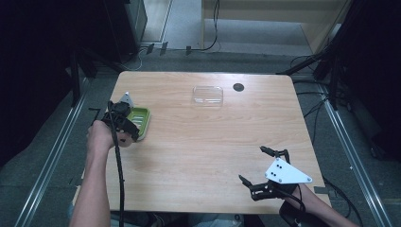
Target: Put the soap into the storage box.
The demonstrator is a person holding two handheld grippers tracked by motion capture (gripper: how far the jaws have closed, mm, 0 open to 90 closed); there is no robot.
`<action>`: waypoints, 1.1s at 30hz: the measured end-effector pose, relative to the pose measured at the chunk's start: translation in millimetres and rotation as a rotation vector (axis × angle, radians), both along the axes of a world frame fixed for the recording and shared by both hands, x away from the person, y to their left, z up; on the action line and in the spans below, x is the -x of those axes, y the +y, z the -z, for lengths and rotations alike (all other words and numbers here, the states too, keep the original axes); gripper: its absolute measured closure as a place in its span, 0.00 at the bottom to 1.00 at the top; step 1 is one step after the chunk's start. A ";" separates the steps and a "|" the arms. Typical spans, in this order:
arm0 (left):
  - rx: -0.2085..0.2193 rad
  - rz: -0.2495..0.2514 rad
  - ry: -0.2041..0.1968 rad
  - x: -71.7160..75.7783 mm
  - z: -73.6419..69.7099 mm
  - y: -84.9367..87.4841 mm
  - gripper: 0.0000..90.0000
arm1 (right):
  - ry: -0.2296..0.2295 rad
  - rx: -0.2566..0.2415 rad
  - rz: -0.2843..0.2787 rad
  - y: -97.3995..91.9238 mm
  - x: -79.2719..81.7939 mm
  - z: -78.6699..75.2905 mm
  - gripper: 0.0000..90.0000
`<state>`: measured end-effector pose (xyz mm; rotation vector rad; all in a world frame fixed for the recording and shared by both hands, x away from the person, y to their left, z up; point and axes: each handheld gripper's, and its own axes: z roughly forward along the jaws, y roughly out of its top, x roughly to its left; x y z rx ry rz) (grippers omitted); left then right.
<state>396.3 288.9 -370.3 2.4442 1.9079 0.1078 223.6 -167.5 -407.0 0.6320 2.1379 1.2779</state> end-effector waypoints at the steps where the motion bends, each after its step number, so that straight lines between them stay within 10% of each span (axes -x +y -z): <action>1: 0.000 0.000 0.000 0.0 0.0 0.0 0.37 | 0.000 0.001 0.000 0.1 0.0 0.0 0.00; 33: -0.002 0.008 -0.017 -23.5 -7.6 -5.5 0.37 | 0.000 -0.002 0.000 -0.7 0.0 -0.1 0.00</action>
